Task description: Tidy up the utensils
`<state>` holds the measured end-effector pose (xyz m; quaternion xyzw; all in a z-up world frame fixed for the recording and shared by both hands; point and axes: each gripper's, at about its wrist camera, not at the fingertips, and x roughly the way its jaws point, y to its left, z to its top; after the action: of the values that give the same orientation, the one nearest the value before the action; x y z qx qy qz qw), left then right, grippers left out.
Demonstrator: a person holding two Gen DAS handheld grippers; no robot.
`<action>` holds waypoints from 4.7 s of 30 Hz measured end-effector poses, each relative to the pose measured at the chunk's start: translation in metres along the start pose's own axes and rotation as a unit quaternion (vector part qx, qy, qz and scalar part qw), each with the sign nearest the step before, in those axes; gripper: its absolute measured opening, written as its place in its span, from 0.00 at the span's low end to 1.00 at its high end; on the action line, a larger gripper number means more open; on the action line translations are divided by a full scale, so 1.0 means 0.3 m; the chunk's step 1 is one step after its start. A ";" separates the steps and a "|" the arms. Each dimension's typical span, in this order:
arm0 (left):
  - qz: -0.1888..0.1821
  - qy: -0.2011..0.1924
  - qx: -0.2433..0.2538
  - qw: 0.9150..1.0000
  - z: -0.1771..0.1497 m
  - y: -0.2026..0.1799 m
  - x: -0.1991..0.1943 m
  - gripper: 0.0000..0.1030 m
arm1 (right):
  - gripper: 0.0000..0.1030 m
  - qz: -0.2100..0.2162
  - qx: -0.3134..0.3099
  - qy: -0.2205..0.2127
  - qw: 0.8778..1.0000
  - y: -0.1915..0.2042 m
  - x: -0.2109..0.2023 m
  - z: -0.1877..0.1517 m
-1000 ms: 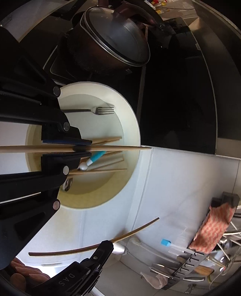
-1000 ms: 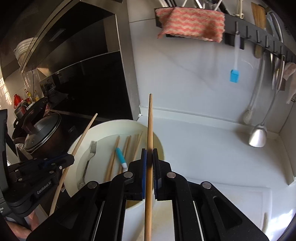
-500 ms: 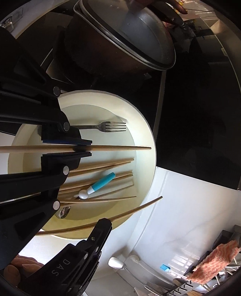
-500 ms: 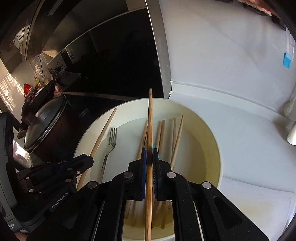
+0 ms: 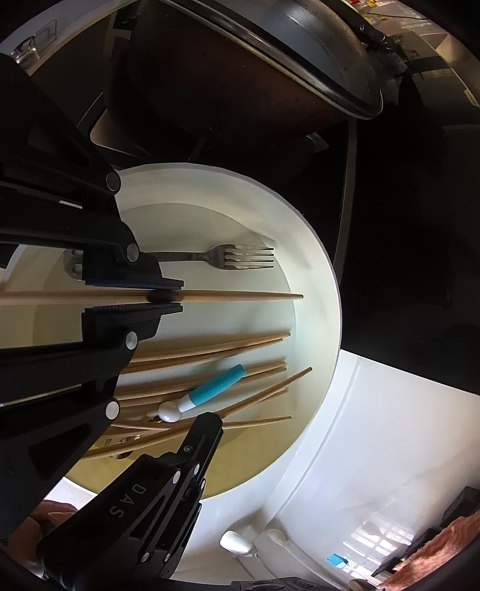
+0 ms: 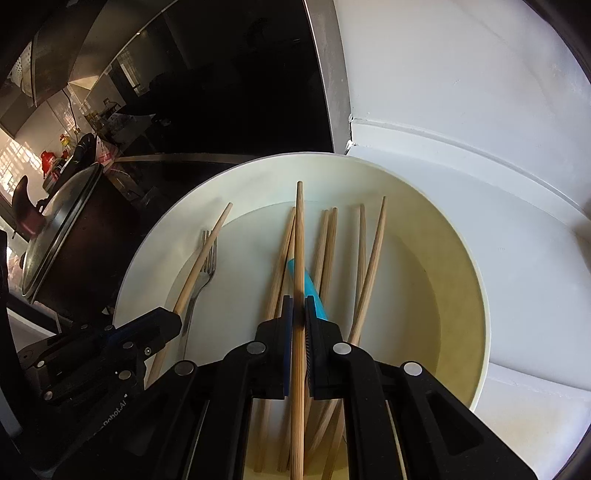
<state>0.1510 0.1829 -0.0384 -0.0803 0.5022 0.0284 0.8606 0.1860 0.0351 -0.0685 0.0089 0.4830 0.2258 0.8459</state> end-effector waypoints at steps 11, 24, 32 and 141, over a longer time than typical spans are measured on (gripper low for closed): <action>0.009 0.014 0.003 1.000 0.001 -0.007 0.029 0.08 | 0.06 -0.007 -0.004 0.020 1.000 -0.018 0.031 0.016; 0.025 -0.017 -0.011 0.999 0.003 0.003 -0.045 0.60 | 0.27 -0.023 -0.002 -0.002 1.000 -0.059 -0.064 -0.004; 0.050 -0.018 -0.031 0.998 0.010 0.012 -0.114 0.87 | 0.49 -0.023 0.004 -0.005 1.000 -0.063 -0.154 -0.051; 0.091 0.001 -0.031 0.995 -0.030 -0.042 -0.304 0.94 | 0.60 -0.079 0.007 0.007 0.997 -0.053 -0.365 -0.106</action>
<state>0.0997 0.1719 0.0379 -0.0610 0.5069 0.1221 0.8511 0.1185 -0.0285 0.0000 -0.0247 0.4902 0.1547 0.8574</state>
